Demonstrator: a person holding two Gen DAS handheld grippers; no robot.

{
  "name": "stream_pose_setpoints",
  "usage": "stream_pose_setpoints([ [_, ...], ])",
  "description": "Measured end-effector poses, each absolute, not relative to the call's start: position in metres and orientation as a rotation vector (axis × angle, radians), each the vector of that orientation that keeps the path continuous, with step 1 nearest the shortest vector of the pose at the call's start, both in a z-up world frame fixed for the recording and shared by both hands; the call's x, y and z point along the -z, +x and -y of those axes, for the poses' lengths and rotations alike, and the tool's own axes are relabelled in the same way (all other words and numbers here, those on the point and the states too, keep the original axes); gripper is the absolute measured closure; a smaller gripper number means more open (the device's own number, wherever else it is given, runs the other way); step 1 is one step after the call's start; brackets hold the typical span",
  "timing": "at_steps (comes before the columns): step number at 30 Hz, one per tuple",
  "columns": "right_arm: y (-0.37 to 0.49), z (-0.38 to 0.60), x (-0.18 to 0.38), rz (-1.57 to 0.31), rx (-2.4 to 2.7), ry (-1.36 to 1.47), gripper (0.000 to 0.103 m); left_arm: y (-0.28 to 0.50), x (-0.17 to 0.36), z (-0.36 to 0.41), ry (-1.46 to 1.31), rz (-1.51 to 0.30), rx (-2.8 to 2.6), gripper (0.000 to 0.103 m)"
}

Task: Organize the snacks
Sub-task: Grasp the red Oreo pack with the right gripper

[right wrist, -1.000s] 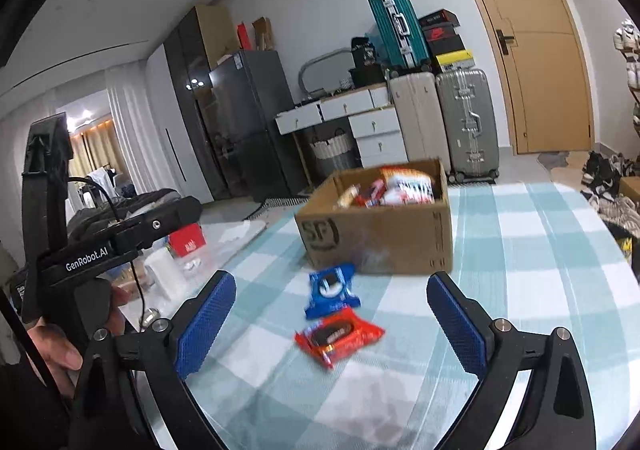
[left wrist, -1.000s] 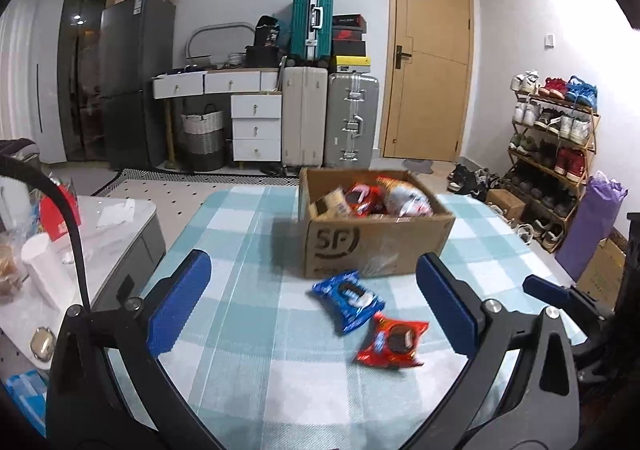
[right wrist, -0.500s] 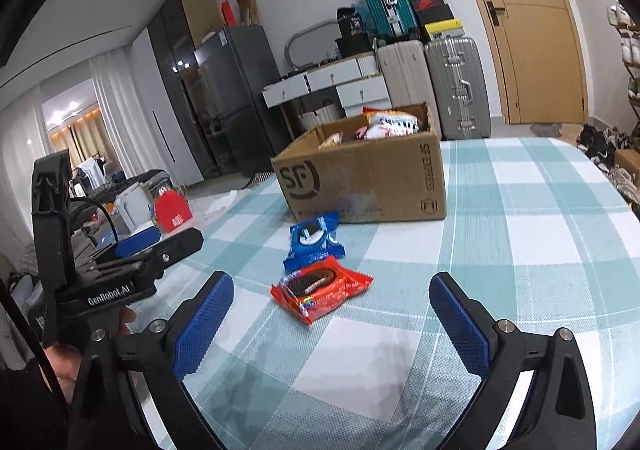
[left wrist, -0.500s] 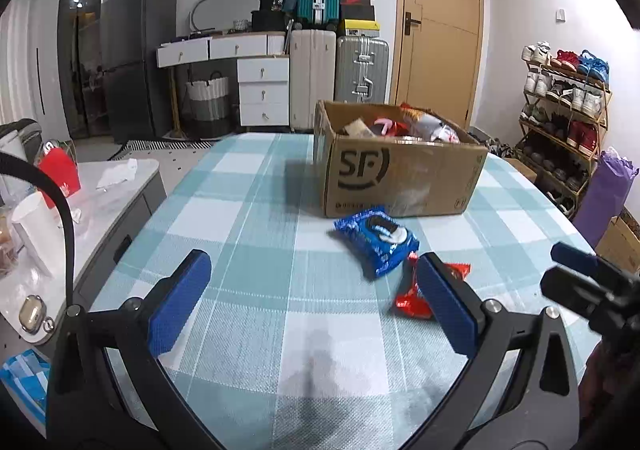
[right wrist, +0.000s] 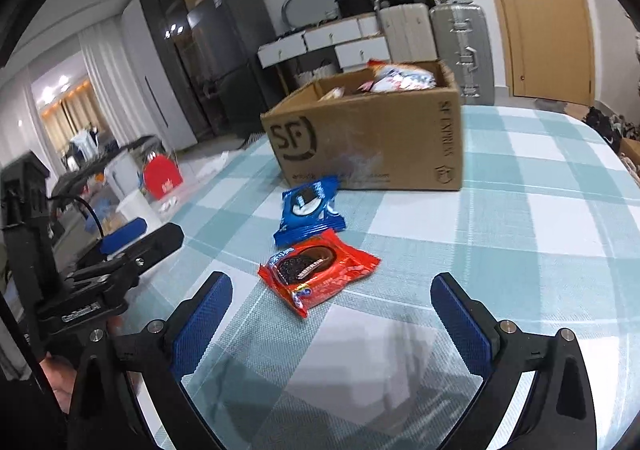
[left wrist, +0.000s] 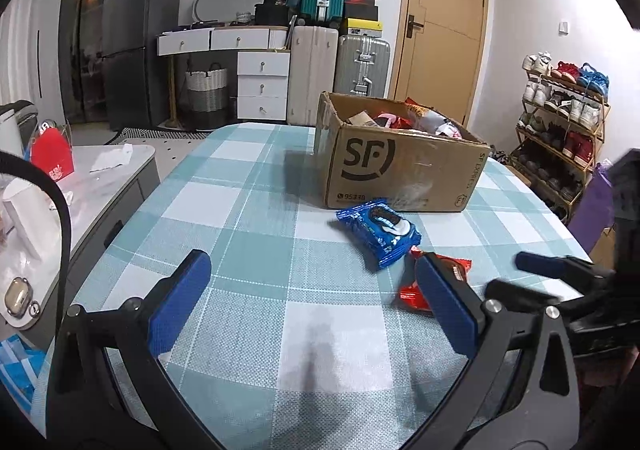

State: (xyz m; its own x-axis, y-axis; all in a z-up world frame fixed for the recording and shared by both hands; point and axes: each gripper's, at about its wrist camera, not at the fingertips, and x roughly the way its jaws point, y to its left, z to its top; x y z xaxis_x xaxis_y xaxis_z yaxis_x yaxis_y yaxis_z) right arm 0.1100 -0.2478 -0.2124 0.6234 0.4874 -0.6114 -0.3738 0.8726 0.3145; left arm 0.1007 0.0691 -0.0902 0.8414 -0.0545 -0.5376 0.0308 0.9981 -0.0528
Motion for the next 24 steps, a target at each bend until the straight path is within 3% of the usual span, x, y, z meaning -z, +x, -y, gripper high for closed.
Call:
stream_pose_setpoints([
  [8, 0.145, 0.22, 0.232, -0.891, -0.535, 0.169, 0.002, 0.1, 0.09, -0.07, -0.06, -0.569, 0.056, 0.001],
  [19, 0.161, 0.194, 0.238, -0.926, -0.494, 0.121, 0.002, 0.114, 0.104, -0.099, -0.222, -0.636, 0.049, 0.001],
  [24, 0.162, 0.181, 0.238, -0.926, -0.447, 0.049, 0.02, 0.114, 0.107, -0.099, -0.221, -0.633, 0.049, 0.001],
])
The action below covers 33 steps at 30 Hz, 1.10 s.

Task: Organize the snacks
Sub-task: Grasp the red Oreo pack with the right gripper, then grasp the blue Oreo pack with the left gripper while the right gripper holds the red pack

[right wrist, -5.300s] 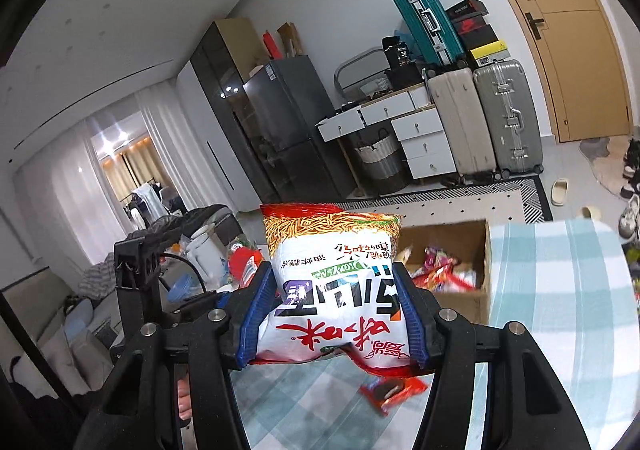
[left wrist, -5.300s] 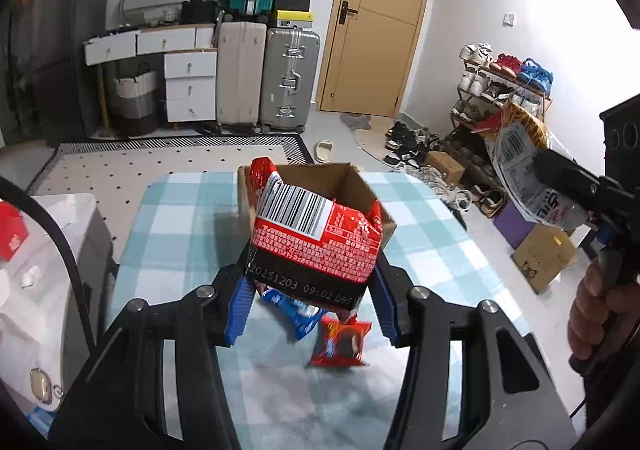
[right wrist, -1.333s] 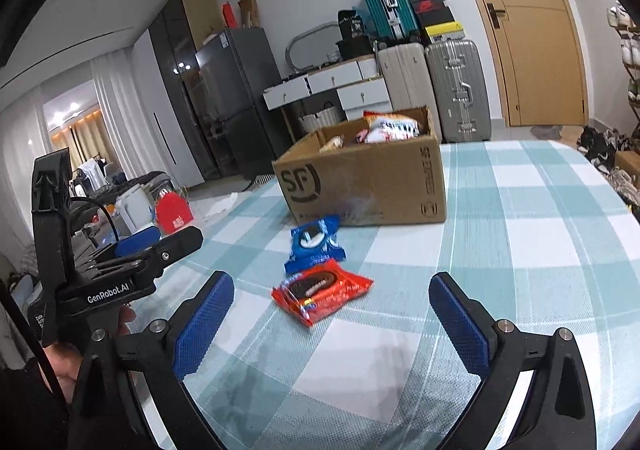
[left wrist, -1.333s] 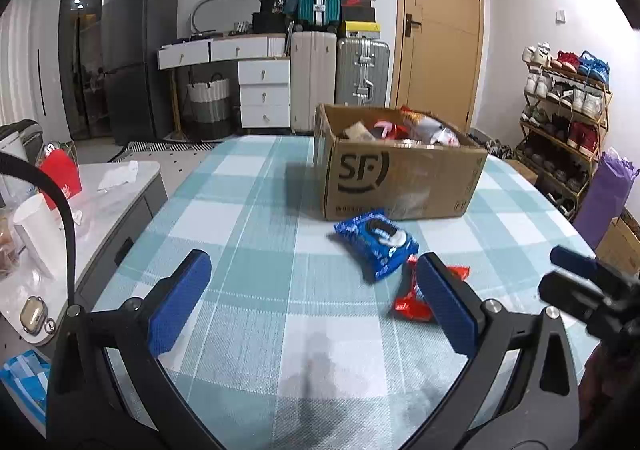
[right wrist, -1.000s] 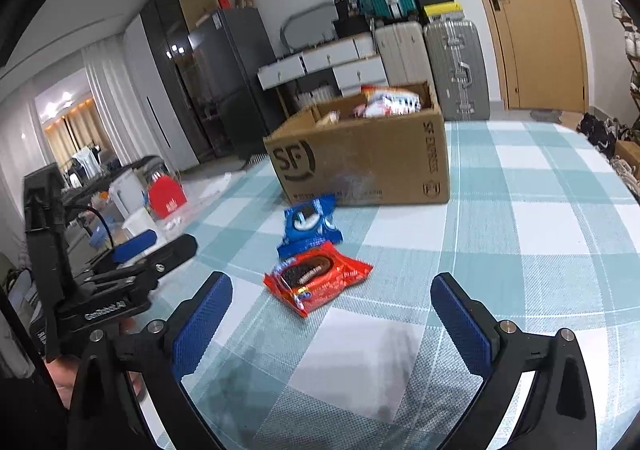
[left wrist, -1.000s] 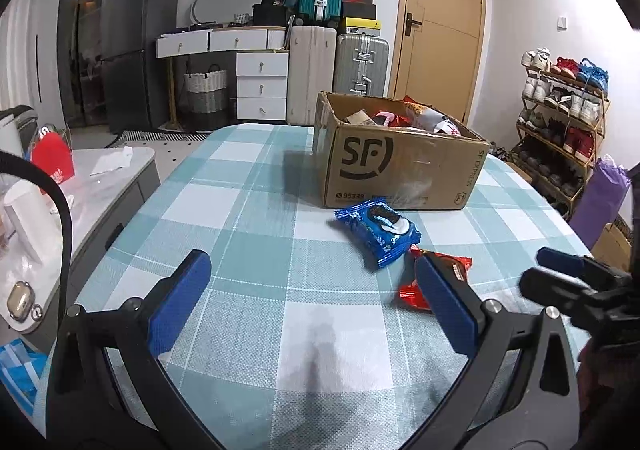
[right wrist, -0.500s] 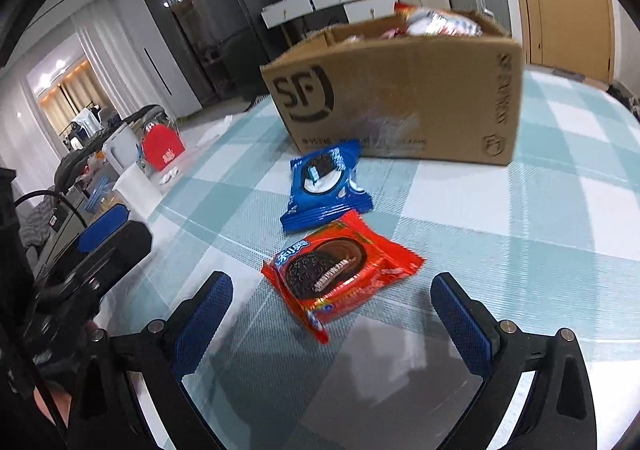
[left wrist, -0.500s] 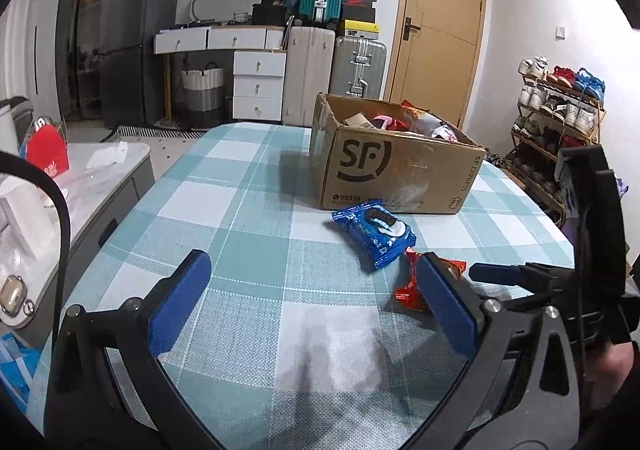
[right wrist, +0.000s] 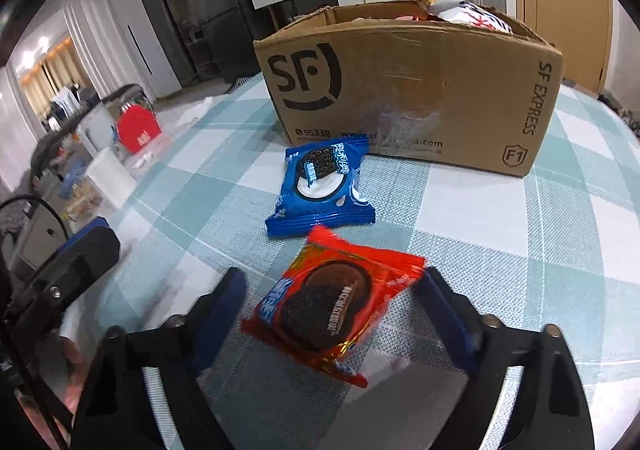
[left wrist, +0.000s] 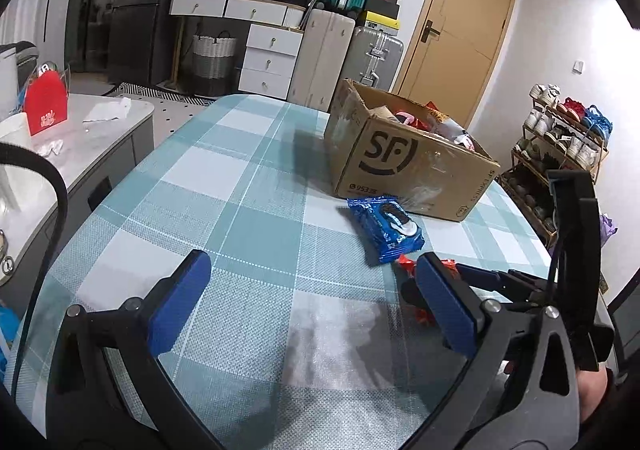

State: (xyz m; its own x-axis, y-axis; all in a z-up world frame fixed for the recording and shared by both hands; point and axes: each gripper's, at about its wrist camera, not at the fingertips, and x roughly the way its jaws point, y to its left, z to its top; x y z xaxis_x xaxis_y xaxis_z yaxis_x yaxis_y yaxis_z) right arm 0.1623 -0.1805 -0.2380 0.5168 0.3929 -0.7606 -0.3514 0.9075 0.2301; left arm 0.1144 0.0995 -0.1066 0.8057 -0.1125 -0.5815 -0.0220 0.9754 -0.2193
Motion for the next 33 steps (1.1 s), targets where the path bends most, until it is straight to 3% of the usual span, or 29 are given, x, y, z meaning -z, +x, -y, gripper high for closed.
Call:
stream_pose_setpoints([
  [4, 0.161, 0.181, 0.238, -0.92, -0.436, 0.042, 0.033, 0.115, 0.107, -0.099, -0.224, -0.634, 0.046, 0.001],
  [6, 0.16, 0.182, 0.238, -0.916, -0.444, 0.046, 0.046, 0.115, 0.107, -0.1, -0.23, -0.636, 0.043, 0.001],
  [9, 0.153, 0.188, 0.237, -0.907, -0.473, 0.061, 0.057, 0.115, 0.108, -0.101, -0.24, -0.641, 0.04, 0.001],
  [33, 0.111, 0.29, 0.224, -0.775, -0.475, 0.257, 0.057, 0.121, 0.108, -0.073, -0.075, -0.674, 0.004, 0.001],
])
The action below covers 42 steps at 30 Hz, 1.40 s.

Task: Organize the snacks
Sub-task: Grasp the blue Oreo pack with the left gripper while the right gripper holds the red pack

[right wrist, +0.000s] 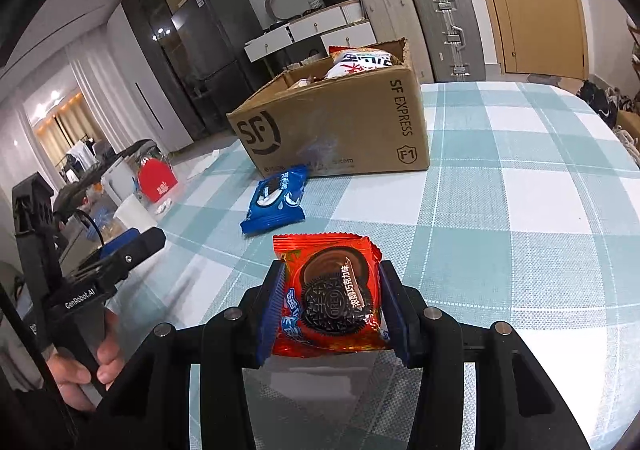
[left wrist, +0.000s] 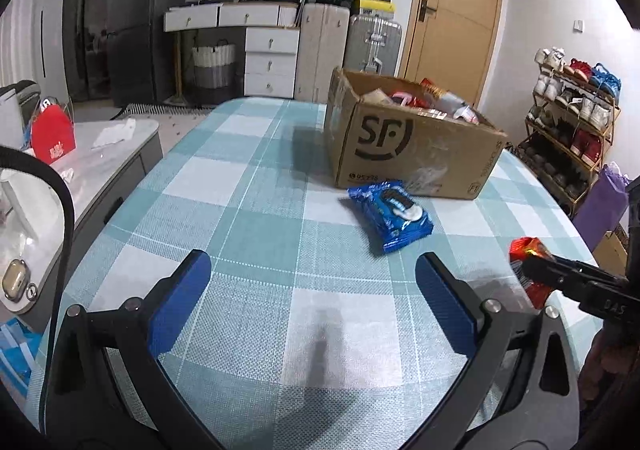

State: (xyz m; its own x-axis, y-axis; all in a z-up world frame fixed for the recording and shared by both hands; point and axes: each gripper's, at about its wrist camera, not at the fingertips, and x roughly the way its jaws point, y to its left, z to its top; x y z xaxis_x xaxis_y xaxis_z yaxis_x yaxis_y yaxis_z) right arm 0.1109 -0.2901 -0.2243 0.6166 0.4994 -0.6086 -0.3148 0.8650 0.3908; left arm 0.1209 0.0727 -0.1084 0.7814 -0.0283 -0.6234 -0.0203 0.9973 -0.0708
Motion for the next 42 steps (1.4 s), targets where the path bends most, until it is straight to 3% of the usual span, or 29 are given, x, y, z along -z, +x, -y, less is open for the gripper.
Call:
stream_pose_setpoints([
  [16, 0.1, 0.305, 0.216, -0.682, -0.517, 0.328, 0.057, 0.172, 0.131, -0.058, -0.072, -0.911, 0.026, 0.001],
  [26, 0.101, 0.311, 0.217, -0.677, -0.518, 0.366, 0.057, 0.253, 0.147, -0.017, -0.163, -1.08, 0.025, 0.001],
  [33, 0.099, 0.31, 0.216, -0.668, -0.525, 0.357, 0.056, 0.276, 0.151, -0.008, -0.16, -1.062, -0.068, 0.003],
  [36, 0.099, 0.31, 0.216, -0.672, -0.525, 0.36, 0.056, 0.278, 0.152, -0.002, -0.119, -1.06, -0.087, 0.009],
  [39, 0.1, 0.31, 0.217, -0.671, -0.524, 0.367, 0.056, 0.277, 0.152, 0.01, 0.0, -1.05, -0.082, 0.038],
  [40, 0.1, 0.311, 0.217, -0.672, -0.525, 0.37, 0.056, 0.274, 0.15, 0.011, 0.005, -1.043, -0.054, 0.057],
  [42, 0.101, 0.312, 0.218, -0.674, -0.526, 0.376, 0.056, 0.266, 0.146, 0.007, -0.008, -1.046, -0.008, 0.061],
])
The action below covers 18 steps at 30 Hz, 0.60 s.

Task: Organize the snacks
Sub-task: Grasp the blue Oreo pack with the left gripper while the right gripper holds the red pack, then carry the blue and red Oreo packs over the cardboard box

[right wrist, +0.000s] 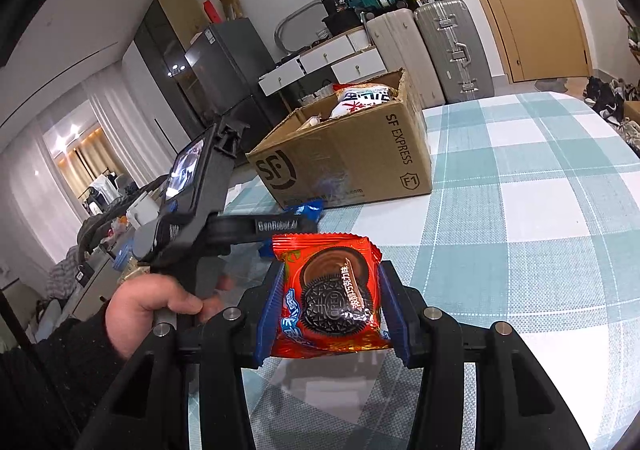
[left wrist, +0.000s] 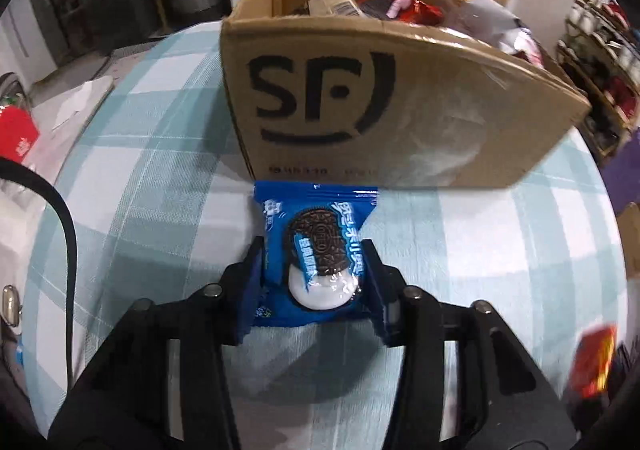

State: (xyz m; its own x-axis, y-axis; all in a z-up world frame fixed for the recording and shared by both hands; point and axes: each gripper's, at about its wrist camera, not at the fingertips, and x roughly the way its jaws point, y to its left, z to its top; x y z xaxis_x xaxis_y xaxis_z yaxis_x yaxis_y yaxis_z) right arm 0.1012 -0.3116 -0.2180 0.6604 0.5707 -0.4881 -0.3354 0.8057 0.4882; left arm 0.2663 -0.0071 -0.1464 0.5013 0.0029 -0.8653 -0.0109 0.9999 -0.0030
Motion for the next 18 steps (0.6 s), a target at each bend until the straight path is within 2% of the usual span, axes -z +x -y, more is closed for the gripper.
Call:
stream_pose_setpoints([
  [12, 0.106, 0.32, 0.223, -0.694, -0.493, 0.422, 0.056, 0.188, 0.142, -0.023, -0.077, -1.011, 0.071, 0.061],
  [18, 0.104, 0.318, 0.221, -0.68, -0.502, 0.405, 0.057, 0.161, 0.123, -0.031, -0.104, -0.969, 0.116, 0.061],
])
